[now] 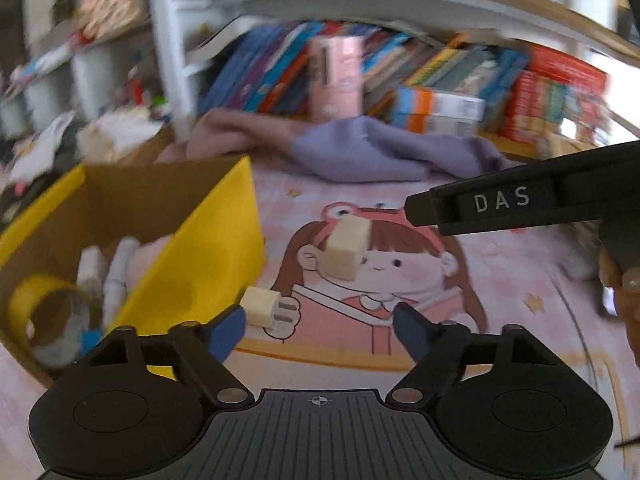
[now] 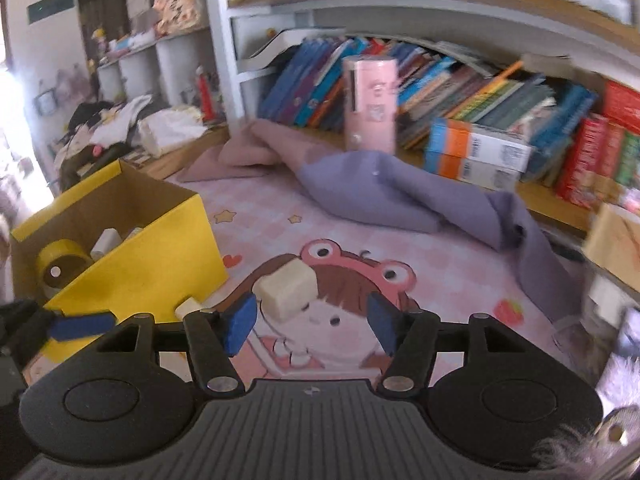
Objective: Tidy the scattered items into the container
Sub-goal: 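Move the left tool to the white charger plug while the right tool approaches the white cube, then grasp the white charger plug with the left tool while the right tool grasps the white cube, then lift the charger plug and white cube and carry both toward the yellow box, then lower both items into the yellow box and open both tools, then raise both open tools out of the yellow box and back away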
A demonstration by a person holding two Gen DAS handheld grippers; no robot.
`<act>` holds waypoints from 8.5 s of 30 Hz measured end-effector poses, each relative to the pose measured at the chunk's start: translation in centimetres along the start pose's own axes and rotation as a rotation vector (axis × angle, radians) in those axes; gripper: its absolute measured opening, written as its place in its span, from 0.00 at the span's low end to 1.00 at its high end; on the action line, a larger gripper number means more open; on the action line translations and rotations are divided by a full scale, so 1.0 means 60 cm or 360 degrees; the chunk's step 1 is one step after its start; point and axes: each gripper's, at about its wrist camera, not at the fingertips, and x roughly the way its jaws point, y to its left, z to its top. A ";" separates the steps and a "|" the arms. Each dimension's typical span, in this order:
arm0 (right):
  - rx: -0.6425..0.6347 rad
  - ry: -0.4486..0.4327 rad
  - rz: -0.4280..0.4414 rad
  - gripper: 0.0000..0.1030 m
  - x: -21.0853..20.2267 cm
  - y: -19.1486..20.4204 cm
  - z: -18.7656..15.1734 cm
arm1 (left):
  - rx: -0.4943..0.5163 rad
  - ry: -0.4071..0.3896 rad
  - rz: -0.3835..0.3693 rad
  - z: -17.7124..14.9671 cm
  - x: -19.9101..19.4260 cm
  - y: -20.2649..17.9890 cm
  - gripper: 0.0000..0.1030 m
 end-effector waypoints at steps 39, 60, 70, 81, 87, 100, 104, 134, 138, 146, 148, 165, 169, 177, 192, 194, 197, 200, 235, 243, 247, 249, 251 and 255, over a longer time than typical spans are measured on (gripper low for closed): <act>-0.0107 0.0420 0.0334 0.53 0.229 -0.033 0.034 | -0.0556 0.0092 0.0445 0.003 0.155 0.004 0.25; 0.0024 0.0193 0.0253 0.36 0.116 -0.036 0.039 | -0.0170 -0.0028 -0.0048 0.029 0.024 0.015 0.24; 0.0099 0.0070 0.0258 0.33 -0.008 -0.026 0.016 | -0.0055 -0.0014 -0.0297 0.028 -0.078 0.050 0.24; 0.0125 0.0032 0.0134 0.32 -0.123 0.016 -0.031 | 0.0076 -0.0077 -0.0510 0.005 -0.153 0.078 0.24; 0.0150 -0.0017 0.0055 0.32 -0.180 0.065 -0.055 | 0.0091 -0.0088 -0.0606 -0.015 -0.179 0.111 0.24; 0.0281 -0.0052 -0.0094 0.32 -0.261 0.227 -0.125 | 0.0124 -0.0146 -0.0679 -0.088 -0.273 0.241 0.24; 0.0279 -0.0048 -0.0141 0.32 -0.275 0.282 -0.146 | 0.0125 -0.0117 -0.0696 -0.119 -0.292 0.281 0.24; 0.0249 0.0094 -0.0108 0.31 -0.258 0.538 -0.211 | 0.0208 -0.0076 -0.0670 -0.200 -0.340 0.453 0.24; 0.0198 0.0114 -0.0055 0.31 -0.241 0.564 -0.202 | 0.0163 -0.0082 -0.0632 -0.202 -0.342 0.481 0.24; 0.0116 0.0111 -0.0002 0.31 -0.218 0.591 -0.174 | 0.0109 -0.0104 -0.0575 -0.195 -0.339 0.515 0.24; 0.0106 0.0112 0.0006 0.31 -0.211 0.594 -0.168 | 0.0099 -0.0105 -0.0564 -0.192 -0.336 0.521 0.24; -0.0005 -0.0045 -0.0031 0.31 -0.133 0.543 -0.044 | 0.0162 -0.0257 -0.0519 -0.066 -0.255 0.507 0.24; -0.0046 -0.0095 -0.0057 0.31 -0.098 0.515 0.001 | 0.0177 -0.0258 -0.0542 -0.024 -0.219 0.494 0.24; -0.0171 -0.0013 -0.0071 0.31 0.026 0.463 0.057 | 0.0384 -0.0201 -0.0567 0.084 -0.098 0.436 0.24; -0.0295 0.0248 0.0049 0.31 0.158 0.416 0.044 | 0.0445 0.0258 -0.0523 0.149 0.141 0.358 0.24; -0.0303 0.0256 0.0065 0.31 0.162 0.417 0.044 | 0.0438 0.0274 -0.0499 0.150 0.150 0.357 0.24; -0.0288 0.0255 0.0084 0.33 0.162 0.414 0.047 | 0.0431 0.0265 -0.0544 0.158 0.150 0.355 0.35; -0.0261 0.0236 0.0088 0.37 0.156 0.412 0.048 | 0.0455 0.0189 -0.0556 0.162 0.129 0.353 0.56; 0.0051 -0.0303 -0.0491 0.51 -0.181 0.494 -0.089 | 0.0242 -0.0437 -0.0354 -0.045 -0.273 0.471 0.93; 0.0127 -0.0256 -0.0673 0.59 -0.226 0.527 -0.197 | 0.0198 -0.0329 -0.0304 -0.142 -0.282 0.461 0.96; 0.0192 -0.0155 -0.0689 0.60 -0.231 0.538 -0.242 | 0.0237 -0.0226 -0.0312 -0.177 -0.282 0.451 0.96; 0.0198 -0.0128 -0.0694 0.62 -0.230 0.544 -0.253 | 0.0246 -0.0182 -0.0324 -0.189 -0.280 0.446 0.96; 0.0227 -0.0108 -0.0689 0.66 -0.231 0.545 -0.260 | 0.0273 -0.0123 -0.0350 -0.199 -0.277 0.438 0.96; 0.0283 -0.0060 -0.0699 0.72 -0.236 0.545 -0.278 | 0.0301 -0.0067 -0.0382 -0.211 -0.275 0.428 0.96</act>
